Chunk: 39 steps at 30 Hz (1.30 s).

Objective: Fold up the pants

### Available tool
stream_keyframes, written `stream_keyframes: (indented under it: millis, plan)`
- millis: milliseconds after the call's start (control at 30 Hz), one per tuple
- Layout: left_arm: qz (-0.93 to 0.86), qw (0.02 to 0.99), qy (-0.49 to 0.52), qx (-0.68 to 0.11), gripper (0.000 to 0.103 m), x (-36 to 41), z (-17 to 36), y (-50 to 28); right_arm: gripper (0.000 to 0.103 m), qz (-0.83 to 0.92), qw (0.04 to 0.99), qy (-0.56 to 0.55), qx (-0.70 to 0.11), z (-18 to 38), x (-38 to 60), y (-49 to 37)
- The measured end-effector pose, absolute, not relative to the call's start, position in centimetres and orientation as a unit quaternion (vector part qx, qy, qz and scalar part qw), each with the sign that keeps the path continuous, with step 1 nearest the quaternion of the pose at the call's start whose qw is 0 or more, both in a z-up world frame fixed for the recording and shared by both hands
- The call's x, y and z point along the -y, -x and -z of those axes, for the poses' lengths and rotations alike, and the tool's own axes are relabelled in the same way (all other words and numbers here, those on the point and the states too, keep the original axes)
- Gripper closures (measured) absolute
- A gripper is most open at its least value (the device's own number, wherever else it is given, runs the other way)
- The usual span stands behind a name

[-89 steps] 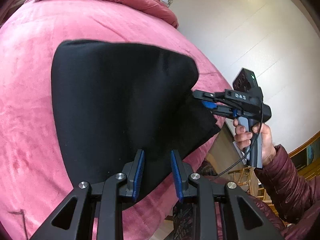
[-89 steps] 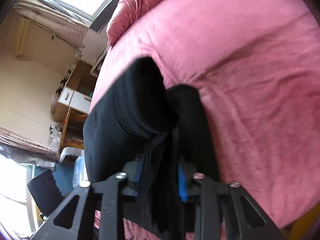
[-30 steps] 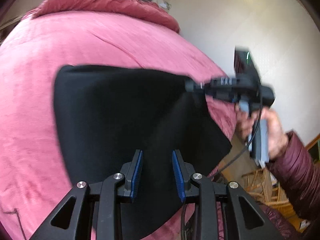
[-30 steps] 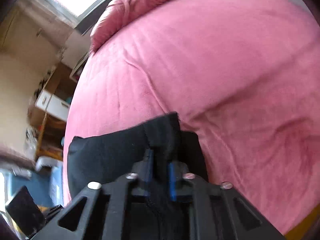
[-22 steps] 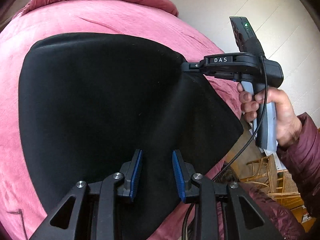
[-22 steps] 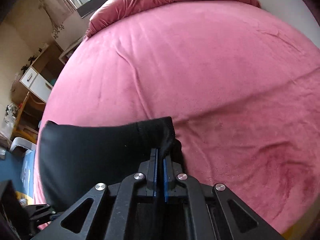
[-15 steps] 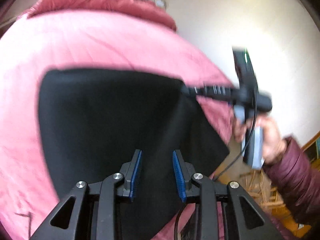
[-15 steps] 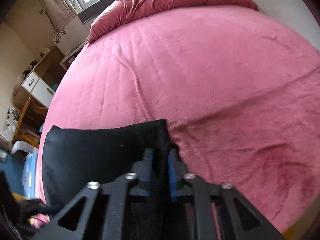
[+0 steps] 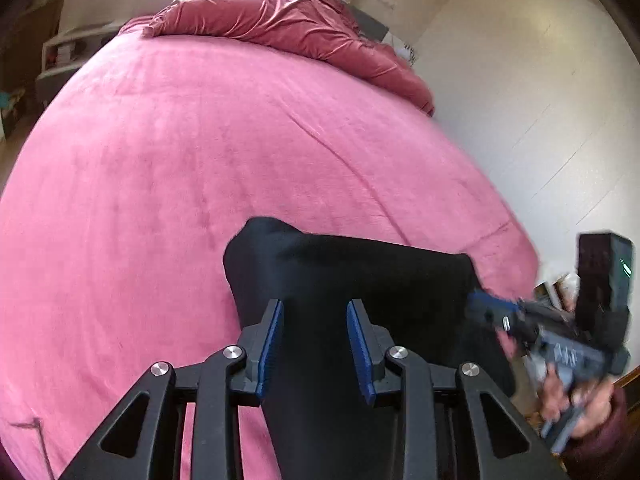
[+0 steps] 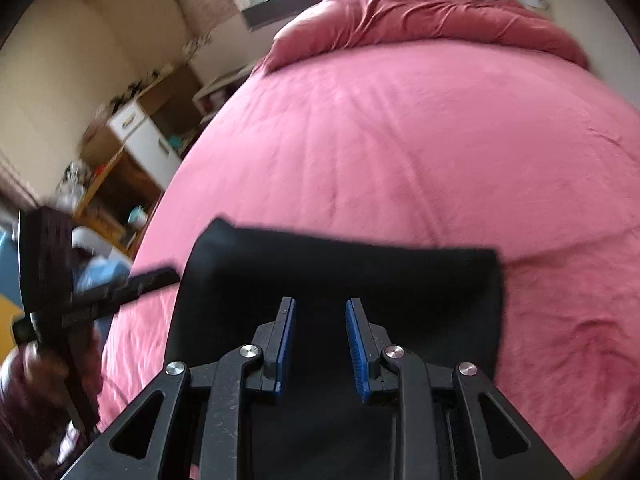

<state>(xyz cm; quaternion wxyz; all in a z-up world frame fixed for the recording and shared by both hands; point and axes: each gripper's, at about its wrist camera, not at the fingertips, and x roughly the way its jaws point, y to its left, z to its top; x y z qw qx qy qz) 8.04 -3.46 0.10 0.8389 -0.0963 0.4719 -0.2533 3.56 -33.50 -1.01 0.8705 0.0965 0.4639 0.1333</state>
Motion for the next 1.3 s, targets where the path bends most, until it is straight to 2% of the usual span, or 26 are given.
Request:
stream_keyframes:
  millis: [267, 433, 567, 633, 767, 967, 1133, 1200, 1267, 1300]
  plan:
    - [0.202, 0.836, 0.008, -0.511, 0.070, 7.3, 1.8, -10.4, 0.078, -0.088, 0.854, -0.098, -0.503, 5.3, 34.8, -2.8]
    - [0.172, 0.856, -0.046, -0.486, 0.070, 9.9, 2.9, -9.0, 0.081, -0.080, 0.853, -0.096, -0.506, 6.4, 35.2, -3.2]
    - [0.168, 0.864, -0.003, -0.475, 0.068, 7.8, 1.3, -8.0, 0.078, -0.079, 0.858, -0.114, -0.495, 4.9, 36.2, -2.1]
    - [0.171, 0.866, 0.018, -0.469, 0.064, 6.8, 0.5, -7.3, 0.078, -0.076, 0.861, -0.128, -0.487, 3.8, 37.4, -0.7]
    - [0.168, 0.870, 0.041, -0.463, 0.064, 4.7, -0.1, -4.8, 0.078, -0.045, 0.864, -0.151, -0.478, 1.9, 40.8, 3.8]
    - [0.168, 0.868, 0.045, -0.465, 0.064, 3.2, 0.2, -2.2, 0.077, -0.024, 0.845, -0.162, -0.509, 2.4, 42.3, 9.5]
    - [0.177, 0.864, 0.044, -0.469, 0.064, 3.6, 0.6, -1.4, 0.077, -0.031, 0.835, -0.186, -0.518, 4.0, 41.5, 10.6]
    - [0.176, 0.865, 0.039, -0.468, 0.064, 3.9, 0.7, -1.0, 0.069, -0.031, 0.832, -0.200, -0.517, 4.4, 41.4, 10.0]
    - [0.180, 0.864, 0.036, -0.469, 0.064, 4.0, 0.7, -0.3, 0.071, -0.023, 0.836, -0.179, -0.518, 4.5, 40.9, 9.6]
    - [0.181, 0.863, 0.036, -0.471, 0.064, 4.0, 0.8, 0.0, 0.078, -0.017, 0.838, -0.168, -0.519, 4.4, 40.4, 9.3]
